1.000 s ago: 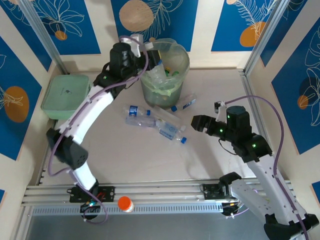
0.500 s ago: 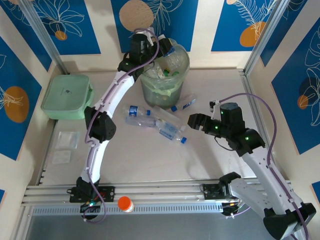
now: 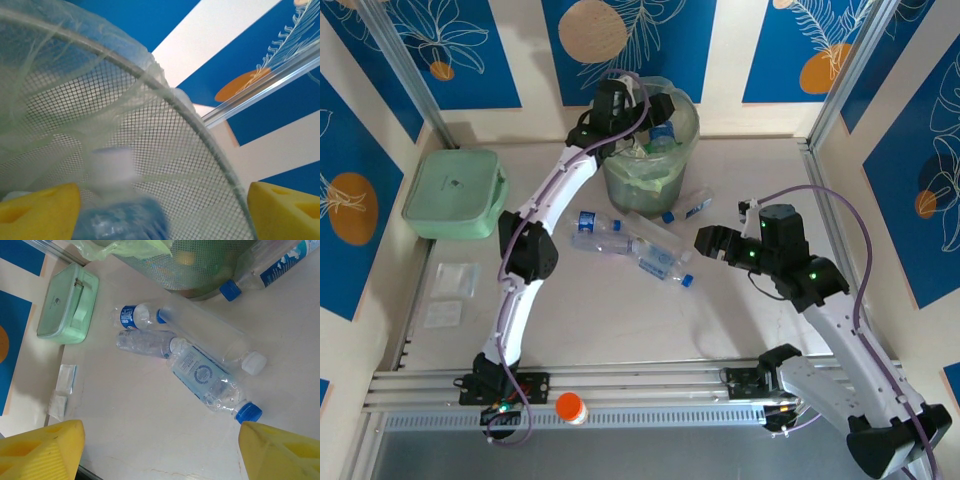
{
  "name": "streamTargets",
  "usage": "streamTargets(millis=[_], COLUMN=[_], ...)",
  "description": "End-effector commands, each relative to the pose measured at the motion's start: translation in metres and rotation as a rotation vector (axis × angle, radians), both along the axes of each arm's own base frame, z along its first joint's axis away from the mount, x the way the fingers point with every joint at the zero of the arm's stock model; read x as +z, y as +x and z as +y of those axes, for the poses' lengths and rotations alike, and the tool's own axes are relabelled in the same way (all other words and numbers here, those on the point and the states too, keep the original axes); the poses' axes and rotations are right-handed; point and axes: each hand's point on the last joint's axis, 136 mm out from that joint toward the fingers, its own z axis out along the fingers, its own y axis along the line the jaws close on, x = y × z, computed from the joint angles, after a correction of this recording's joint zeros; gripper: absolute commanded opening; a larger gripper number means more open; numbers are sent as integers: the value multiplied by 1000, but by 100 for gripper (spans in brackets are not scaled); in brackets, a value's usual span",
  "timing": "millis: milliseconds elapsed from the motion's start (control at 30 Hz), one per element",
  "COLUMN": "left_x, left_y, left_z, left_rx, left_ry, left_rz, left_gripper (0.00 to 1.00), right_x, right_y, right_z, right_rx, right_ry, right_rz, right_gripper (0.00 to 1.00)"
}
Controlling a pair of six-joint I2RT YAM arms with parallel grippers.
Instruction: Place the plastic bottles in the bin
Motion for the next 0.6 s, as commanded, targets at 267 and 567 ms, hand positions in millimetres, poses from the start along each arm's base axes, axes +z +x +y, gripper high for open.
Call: streamTargets(millis=[267,567], left_x=[108,167], left_y=[-30,-89], left_z=[37,53], left_rx=[19,-51], left_ry=[-7,18], left_rz=[-195,-267], left_gripper=[93,93], right_x=[11,22], right_y=[-16,-28], right_z=[-5,0], right_rx=[10,70], right_ry=[-4,-7], right_rz=[-32,-56], right_gripper=[81,81])
